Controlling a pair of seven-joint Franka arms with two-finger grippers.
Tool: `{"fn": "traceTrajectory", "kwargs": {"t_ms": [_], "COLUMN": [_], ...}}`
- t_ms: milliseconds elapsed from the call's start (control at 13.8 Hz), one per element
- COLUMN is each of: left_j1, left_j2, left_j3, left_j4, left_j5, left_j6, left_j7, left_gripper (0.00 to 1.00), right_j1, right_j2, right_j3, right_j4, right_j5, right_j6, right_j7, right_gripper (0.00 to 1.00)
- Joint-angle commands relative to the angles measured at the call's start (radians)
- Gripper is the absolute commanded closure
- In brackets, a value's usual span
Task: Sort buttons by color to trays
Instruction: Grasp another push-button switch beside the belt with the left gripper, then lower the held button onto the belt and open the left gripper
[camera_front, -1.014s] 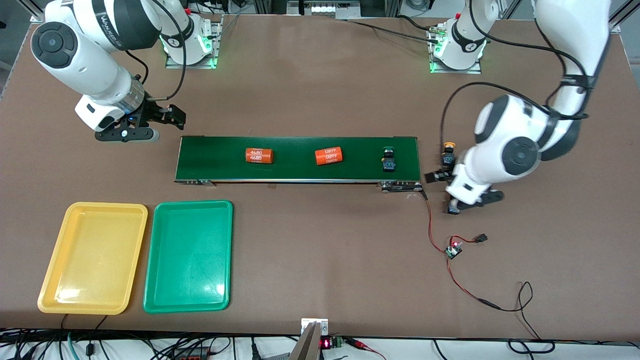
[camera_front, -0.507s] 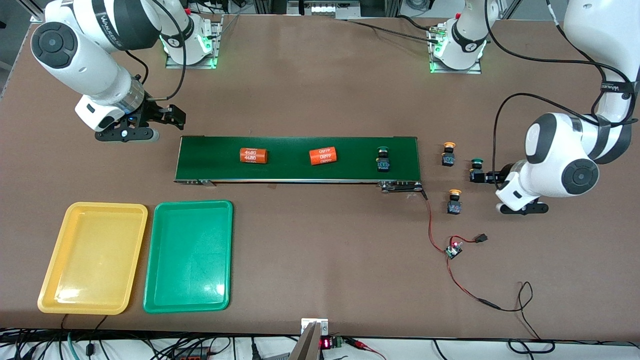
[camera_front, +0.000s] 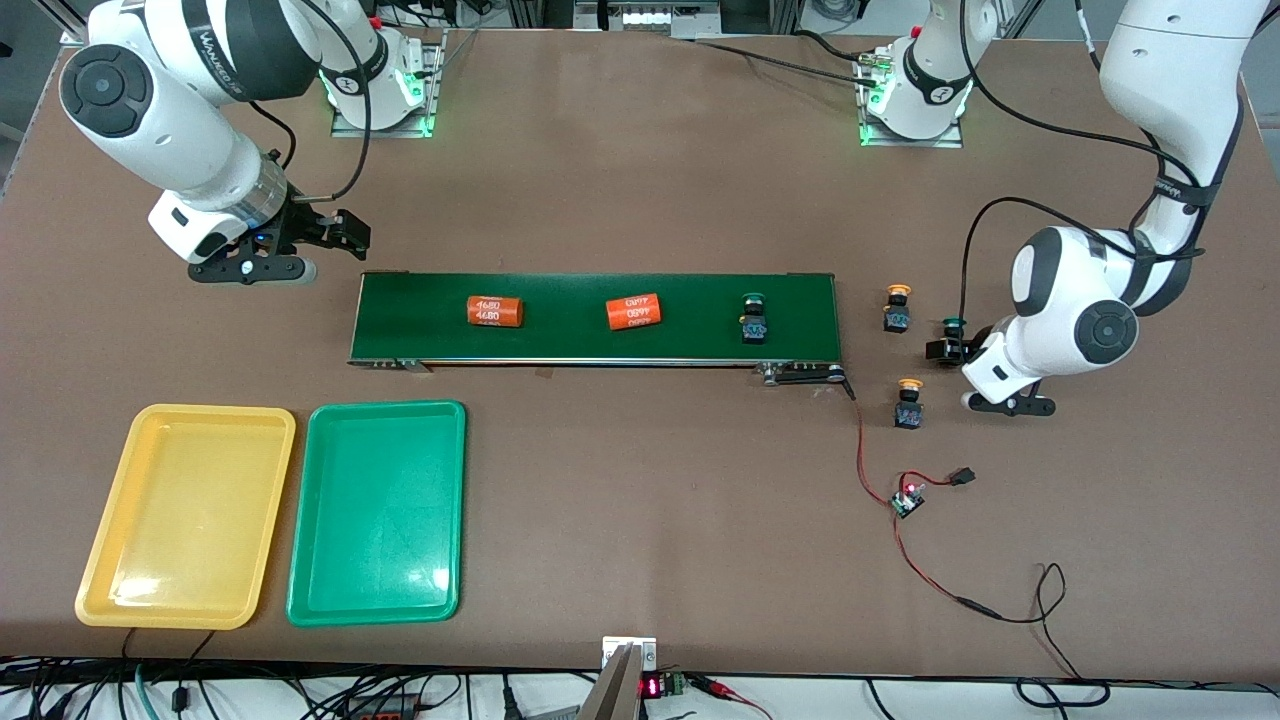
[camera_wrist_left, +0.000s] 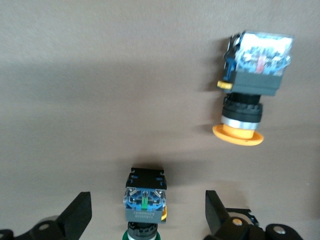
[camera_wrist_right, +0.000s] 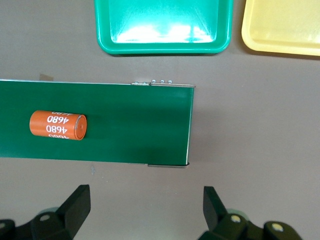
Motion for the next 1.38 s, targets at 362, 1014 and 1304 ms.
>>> {"fn": "traceTrajectory", "kwargs": {"t_ms": [362, 1014, 1304], "left_j1": [-0.007, -0.017, -0.037], "left_j2": [0.002, -0.059, -0.036], "left_j3": [0.028, -0.135, -0.329], "left_j4": [-0.084, 0.186, 0.199], "left_j5": [0.036, 0.02, 0.016], "left_j6": [0.118, -0.31, -0.278], "left_j7": [0.014, -0.122, -0.401], "left_gripper": [0.71, 0.86, 0.86], "right_j1": [-0.002, -0.003, -0.005], "right_j2": [-0.017, -0.018, -0.018], "right_j3": [-0.005, -0.005, -0.006], "right_j4": [-0.013, -0.013, -0.013], "right_j5": [0.012, 0.012, 0.012], "right_j6": [0.002, -0.006, -0.008], "right_j7": [0.001, -0.002, -0.002], "right_gripper": [0.0, 0.0, 0.0]}}
